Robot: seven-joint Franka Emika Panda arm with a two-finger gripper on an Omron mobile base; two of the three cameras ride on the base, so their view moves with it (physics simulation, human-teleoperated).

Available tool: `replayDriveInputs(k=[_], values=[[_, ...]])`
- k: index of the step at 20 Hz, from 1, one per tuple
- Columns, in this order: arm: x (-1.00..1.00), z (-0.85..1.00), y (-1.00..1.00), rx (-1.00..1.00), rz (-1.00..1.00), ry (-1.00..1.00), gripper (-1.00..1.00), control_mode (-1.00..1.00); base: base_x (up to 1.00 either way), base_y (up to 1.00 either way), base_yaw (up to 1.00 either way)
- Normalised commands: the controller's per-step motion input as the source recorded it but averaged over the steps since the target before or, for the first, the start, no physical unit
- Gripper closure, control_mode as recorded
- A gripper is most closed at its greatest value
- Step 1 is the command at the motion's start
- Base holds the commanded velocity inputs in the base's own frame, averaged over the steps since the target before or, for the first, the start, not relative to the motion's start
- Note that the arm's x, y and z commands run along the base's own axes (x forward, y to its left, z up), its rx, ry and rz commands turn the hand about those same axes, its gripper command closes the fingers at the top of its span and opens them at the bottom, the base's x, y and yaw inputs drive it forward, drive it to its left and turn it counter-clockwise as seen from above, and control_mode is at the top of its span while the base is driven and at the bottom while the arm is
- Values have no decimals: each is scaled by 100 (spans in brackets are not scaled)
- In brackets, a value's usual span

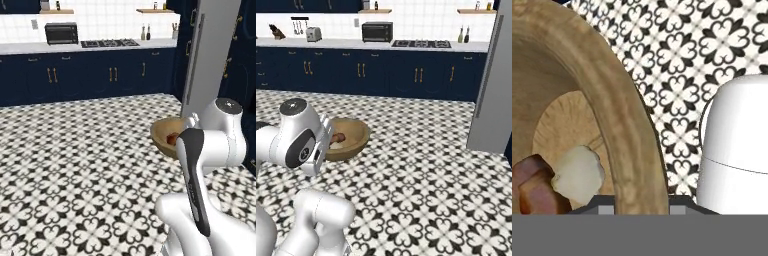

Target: Pick the chicken drumstick and garlic from their plates and place them in the bowl. Then put the bowl in the fridge.

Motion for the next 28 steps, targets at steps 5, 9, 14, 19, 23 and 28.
replayDriveInputs(k=[5, 9, 14, 19, 23, 28], values=[[0, 0, 0, 0, 0, 0, 100, 100, 100, 4, 0], [0, 0, 0, 0, 0, 0, 100, 100, 100, 0, 0], [0, 0, 0, 0, 0, 0, 100, 100, 100, 2, -1], [0, 0, 0, 0, 0, 0, 100, 100, 100, 8, -9], [0, 0, 0, 0, 0, 0, 100, 100, 100, 46, -35], [0, 0, 0, 0, 0, 0, 100, 100, 97, 75, -54]])
